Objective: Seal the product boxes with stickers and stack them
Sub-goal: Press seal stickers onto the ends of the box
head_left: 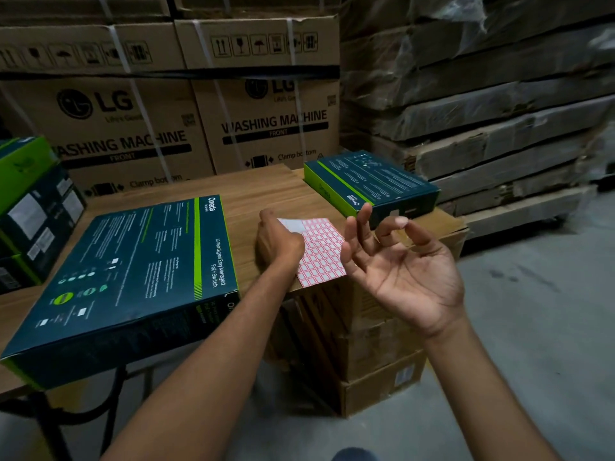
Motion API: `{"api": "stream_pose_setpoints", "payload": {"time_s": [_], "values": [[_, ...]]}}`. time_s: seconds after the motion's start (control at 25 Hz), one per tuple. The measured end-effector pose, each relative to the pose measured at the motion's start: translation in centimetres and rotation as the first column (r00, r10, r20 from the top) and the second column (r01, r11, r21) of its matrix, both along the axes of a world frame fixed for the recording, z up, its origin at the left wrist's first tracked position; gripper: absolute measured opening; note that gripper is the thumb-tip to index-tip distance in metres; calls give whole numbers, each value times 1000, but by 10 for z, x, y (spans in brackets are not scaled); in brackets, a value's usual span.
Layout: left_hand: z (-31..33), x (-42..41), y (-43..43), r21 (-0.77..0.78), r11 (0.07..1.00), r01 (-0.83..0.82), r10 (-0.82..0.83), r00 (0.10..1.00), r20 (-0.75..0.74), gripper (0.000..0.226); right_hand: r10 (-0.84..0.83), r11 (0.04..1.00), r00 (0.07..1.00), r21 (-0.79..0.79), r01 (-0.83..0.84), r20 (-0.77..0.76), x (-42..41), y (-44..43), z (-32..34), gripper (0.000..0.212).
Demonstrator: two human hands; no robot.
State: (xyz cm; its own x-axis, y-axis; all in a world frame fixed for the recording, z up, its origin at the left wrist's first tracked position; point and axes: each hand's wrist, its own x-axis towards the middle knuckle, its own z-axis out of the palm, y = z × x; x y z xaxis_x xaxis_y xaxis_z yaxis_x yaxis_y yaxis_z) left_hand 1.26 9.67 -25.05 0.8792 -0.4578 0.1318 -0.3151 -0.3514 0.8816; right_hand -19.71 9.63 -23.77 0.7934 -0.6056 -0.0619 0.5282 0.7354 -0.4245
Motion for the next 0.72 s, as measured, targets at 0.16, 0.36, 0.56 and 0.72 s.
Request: {"api": "stream_pose_setpoints", "payload": {"time_s": [0.16, 0.36, 0.56, 0.72], "values": [[0, -5, 9, -157, 984, 81, -90, 995, -46, 74, 21, 1000, 999, 20, -21, -28, 2, 6, -3, 14], [40, -23, 84, -546, 810, 214, -272, 962, -26, 40, 56, 998, 998, -38, -57, -16, 11, 24, 0, 13], [69, 2, 186, -740, 659, 131, -339, 931, -137, 17, 120, 947, 993, -299, -119, -13, 31, 64, 21, 14], [73, 28, 257, -822, 568, 41, -411, 880, -239, 35, 149, 835, 985, -521, -175, -92, 61, 104, 34, 10]]}}
